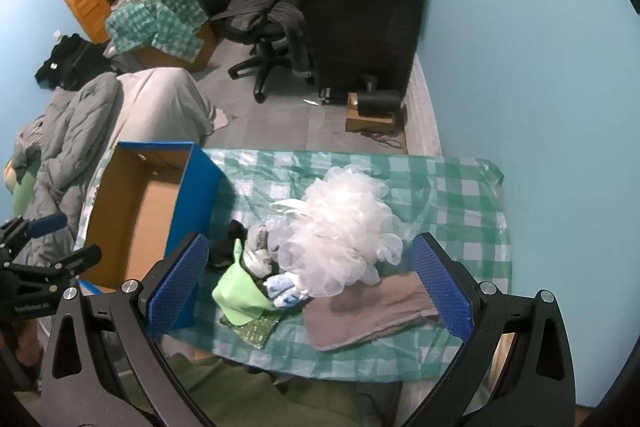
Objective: Organize soft objects
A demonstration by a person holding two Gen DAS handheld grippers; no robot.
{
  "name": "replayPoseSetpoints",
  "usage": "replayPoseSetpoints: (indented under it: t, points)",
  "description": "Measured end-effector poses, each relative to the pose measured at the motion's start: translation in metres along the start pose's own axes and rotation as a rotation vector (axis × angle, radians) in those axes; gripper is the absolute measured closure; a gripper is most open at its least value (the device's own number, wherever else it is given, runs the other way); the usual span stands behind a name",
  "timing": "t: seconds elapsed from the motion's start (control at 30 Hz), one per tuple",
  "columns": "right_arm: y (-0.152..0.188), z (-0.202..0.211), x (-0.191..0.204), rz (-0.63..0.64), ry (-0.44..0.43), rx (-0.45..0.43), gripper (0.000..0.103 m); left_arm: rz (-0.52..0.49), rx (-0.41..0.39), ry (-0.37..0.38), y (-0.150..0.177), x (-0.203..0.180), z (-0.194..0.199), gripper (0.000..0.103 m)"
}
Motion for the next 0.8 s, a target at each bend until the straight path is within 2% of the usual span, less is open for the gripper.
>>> replayPoseSetpoints:
  t: [0.23, 0.57, 0.8]
  points:
    - [0.012, 0.002, -0.025, -0.063, 0.036, 0.021, 0.002, -0.066, 0.01, 0.035, -0.01, -0.024, -0.009, 0.013]
    - [0.042, 0.001, -0.076, -0.188, 0.088, 0.048, 0.002, -0.243, 0.014, 0.081, -0.025, -0.075, -0.031, 0.013]
    - [0.062, -0.005, -0.105, -0.282, 0.104, 0.062, 0.002, -0.362, 0.054, 0.132, -0.032, -0.117, -0.056, 0.013]
Point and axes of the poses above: each gripper's, at about its wrist camera, not at the fingertips, and z roughly against the way its jaws point, x to its left, y to its underside, the point moved 9 cm from there along -z, roughly the way its jaws point, and after that the axes turned 5 degrees about -y, right-handed, at the moved point
